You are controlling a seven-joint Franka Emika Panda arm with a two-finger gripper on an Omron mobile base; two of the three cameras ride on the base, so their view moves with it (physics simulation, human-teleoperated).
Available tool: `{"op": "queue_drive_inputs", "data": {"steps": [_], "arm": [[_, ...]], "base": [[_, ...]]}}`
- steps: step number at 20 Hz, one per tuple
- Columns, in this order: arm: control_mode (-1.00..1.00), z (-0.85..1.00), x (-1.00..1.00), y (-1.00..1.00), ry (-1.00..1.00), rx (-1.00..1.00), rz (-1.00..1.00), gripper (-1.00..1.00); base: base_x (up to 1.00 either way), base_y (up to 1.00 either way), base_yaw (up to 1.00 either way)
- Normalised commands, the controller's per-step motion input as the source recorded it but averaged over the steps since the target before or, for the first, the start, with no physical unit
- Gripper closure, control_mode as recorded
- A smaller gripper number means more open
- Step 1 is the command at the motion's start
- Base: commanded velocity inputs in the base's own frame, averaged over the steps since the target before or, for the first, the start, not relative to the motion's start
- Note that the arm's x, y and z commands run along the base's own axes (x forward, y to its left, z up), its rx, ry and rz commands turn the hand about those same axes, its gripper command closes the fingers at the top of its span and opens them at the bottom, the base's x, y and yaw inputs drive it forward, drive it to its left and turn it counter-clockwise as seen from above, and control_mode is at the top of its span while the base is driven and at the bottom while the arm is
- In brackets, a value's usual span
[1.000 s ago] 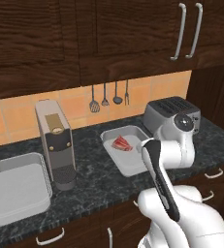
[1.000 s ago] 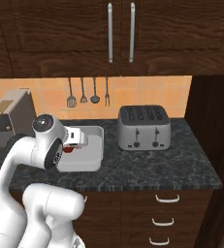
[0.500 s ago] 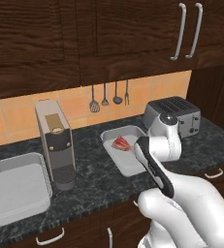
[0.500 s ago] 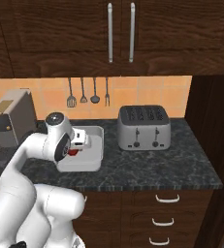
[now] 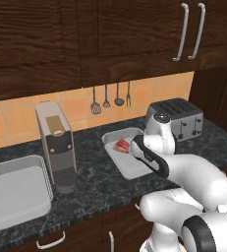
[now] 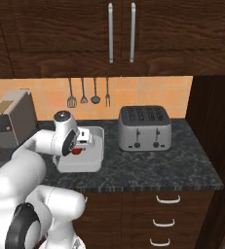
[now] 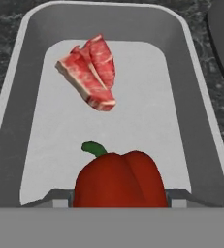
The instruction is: Place one bell pepper and one steak in each tupperware on the nearby counter, to pack two identical lunches.
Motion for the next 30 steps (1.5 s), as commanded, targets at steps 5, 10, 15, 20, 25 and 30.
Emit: {"op": "queue_drive_inputs", "data": {"steps": [5,10,15,20,25,30], "arm": [[-1.0,-0.37,0.31,0.14,0.03,0.0,0.0,1.0],[-1.0,-0.29,0.29,0.06,0.01,0.0,0.0,1.0],[-1.0,-0.22,0.4,0.0,0.0,0.0,0.0,-1.0],[-1.0,-0.17,0.38,0.01,0.0,0.0,0.0,-1.0],[-1.0,0.01,0.08,0.0,-0.04,0.0,0.0,-1.0],[-1.0,0.7,-0.84,0.0,-0.11,0.0,0.0,-1.0]], "base": [[0.0,0.0,0.0],[0.0,0.0,0.0],[0.0,0.0,0.0],[0.0,0.0,0.0],[0.0,0.0,0.0],[0.0,0.0,0.0]]}}
